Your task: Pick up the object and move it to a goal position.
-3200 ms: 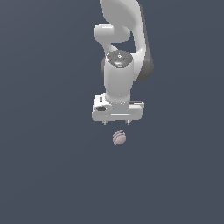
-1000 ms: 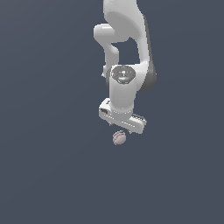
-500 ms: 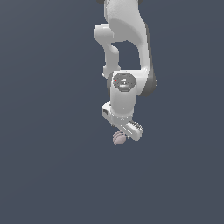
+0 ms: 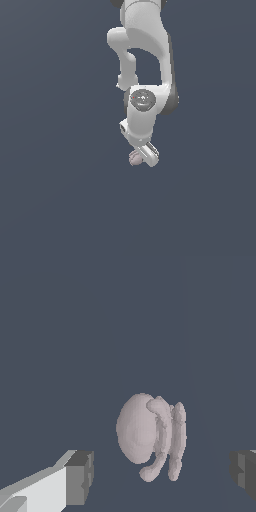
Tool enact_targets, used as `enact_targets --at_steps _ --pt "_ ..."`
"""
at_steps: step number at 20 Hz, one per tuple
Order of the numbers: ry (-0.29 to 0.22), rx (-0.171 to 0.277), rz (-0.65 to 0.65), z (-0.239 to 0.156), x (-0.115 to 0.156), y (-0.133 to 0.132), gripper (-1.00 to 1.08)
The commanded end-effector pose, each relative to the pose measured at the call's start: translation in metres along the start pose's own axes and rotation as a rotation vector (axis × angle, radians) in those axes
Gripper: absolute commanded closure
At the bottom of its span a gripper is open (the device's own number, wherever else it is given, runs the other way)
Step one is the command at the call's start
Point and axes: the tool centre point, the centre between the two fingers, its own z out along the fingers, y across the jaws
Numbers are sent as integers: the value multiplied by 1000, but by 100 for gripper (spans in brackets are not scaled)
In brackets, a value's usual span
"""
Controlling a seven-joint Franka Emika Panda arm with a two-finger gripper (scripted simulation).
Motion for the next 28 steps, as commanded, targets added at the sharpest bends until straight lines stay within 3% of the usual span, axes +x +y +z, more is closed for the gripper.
enact_targets --at_steps 1,13,28 --pt "1 -2 39 3 0 0 -92" --pt "3 -6 89 8 0 -1 -92" --pt "3 -6 94 57 1 0 -92"
